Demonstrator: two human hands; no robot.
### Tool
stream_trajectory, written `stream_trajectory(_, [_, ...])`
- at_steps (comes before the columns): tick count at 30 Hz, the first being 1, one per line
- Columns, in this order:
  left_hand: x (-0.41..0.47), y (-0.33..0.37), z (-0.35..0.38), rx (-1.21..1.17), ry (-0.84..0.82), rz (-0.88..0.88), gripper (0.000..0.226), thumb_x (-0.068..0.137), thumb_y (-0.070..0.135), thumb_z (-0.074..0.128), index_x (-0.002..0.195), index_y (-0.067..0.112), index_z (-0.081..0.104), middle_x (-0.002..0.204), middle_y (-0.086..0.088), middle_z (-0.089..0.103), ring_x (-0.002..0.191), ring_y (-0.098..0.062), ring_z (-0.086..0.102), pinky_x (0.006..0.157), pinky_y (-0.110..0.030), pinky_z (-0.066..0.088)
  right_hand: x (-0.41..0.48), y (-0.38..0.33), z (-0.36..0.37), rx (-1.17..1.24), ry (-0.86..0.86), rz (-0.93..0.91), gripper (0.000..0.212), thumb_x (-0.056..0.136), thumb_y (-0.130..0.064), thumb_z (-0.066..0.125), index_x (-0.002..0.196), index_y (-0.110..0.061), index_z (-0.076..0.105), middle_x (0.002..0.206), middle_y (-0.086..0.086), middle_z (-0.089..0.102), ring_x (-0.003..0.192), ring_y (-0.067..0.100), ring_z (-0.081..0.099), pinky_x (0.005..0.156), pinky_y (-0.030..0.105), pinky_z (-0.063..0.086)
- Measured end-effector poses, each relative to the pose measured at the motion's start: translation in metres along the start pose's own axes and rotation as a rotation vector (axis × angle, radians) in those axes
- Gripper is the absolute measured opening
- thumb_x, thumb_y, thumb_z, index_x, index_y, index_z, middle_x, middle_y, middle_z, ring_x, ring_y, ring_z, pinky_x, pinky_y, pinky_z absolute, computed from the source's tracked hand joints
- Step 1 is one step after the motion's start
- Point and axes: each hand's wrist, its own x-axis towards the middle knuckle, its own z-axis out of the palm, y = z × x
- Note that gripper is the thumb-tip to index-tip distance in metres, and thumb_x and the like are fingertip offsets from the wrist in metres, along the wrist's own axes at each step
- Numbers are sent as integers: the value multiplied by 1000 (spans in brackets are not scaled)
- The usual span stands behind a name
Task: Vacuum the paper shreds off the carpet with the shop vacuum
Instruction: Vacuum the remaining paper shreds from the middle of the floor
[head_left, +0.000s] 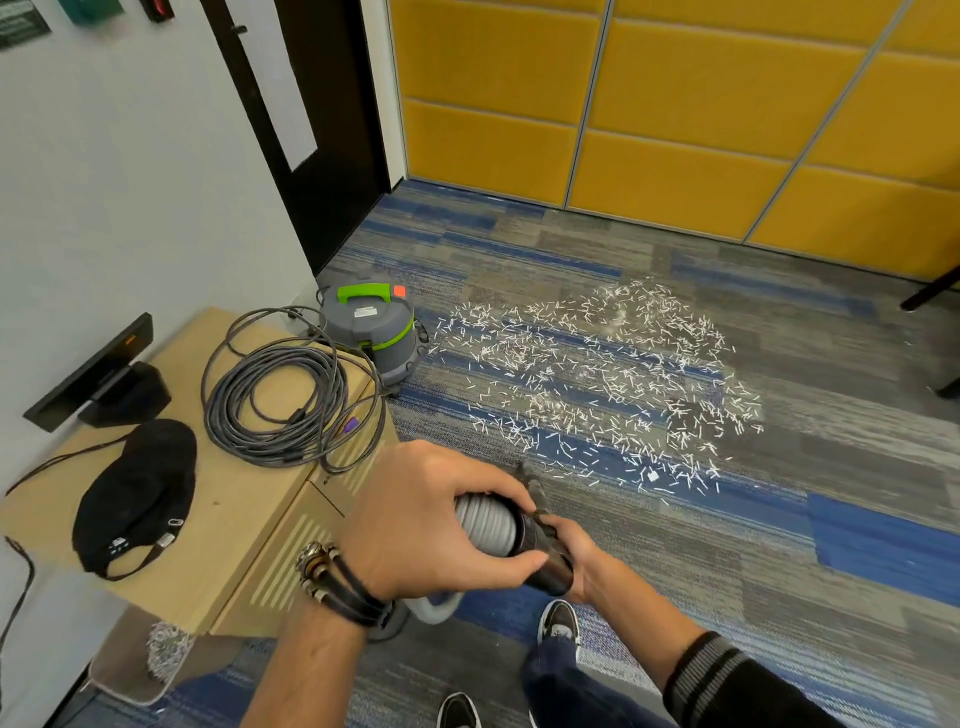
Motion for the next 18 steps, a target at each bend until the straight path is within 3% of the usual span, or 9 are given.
stream_trajectory(3, [0,0,4,-22,-10,-2,27,65,43,92,88,31,82,86,24,76,80,8,71,73,-24,59,-3,1,-12,28,72,-19,32,100,-29,42,116,-7,59,103,20,62,81,32,61,81,43,53])
stream_trajectory(6, [-3,-6,1,18,27,-28,25,68,44,90,88,31,81,84,22,76,78,5,72,72,-27,60,3,-4,-18,2,126,-49,27,98,-29,46,116,-11,53,101,19,58,77,31,59,89,44,52])
stream_trajectory(9, [-3,-6,-1,72,91,4,25,71,47,88,89,31,81,85,20,77,77,2,72,70,-30,60,3,-18,-16,-11,146,-53,25,96,-31,50,113,-12,48,85,14,55,72,29,57,76,39,55])
stream_trajectory(13, [8,3,12,100,66,78,25,72,50,86,90,31,81,84,19,77,75,0,71,68,-29,59,-8,-28,-12,21,2,-52,33,98,-35,50,111,-6,58,99,16,61,81,33,63,72,44,56])
stream_trajectory(16, [18,-1,23,52,46,63,28,70,51,88,90,32,82,85,20,77,76,2,71,69,-29,59,-11,-27,-16,10,-1,-48,33,100,-31,45,116,-7,59,96,18,64,79,32,64,59,39,58])
stream_trajectory(18, [23,-3,30,5,24,69,30,66,50,91,89,32,82,85,22,77,76,6,70,70,-25,58,-15,-21,-24,38,13,-43,34,100,-30,42,118,-6,59,98,18,64,81,32,63,63,39,58])
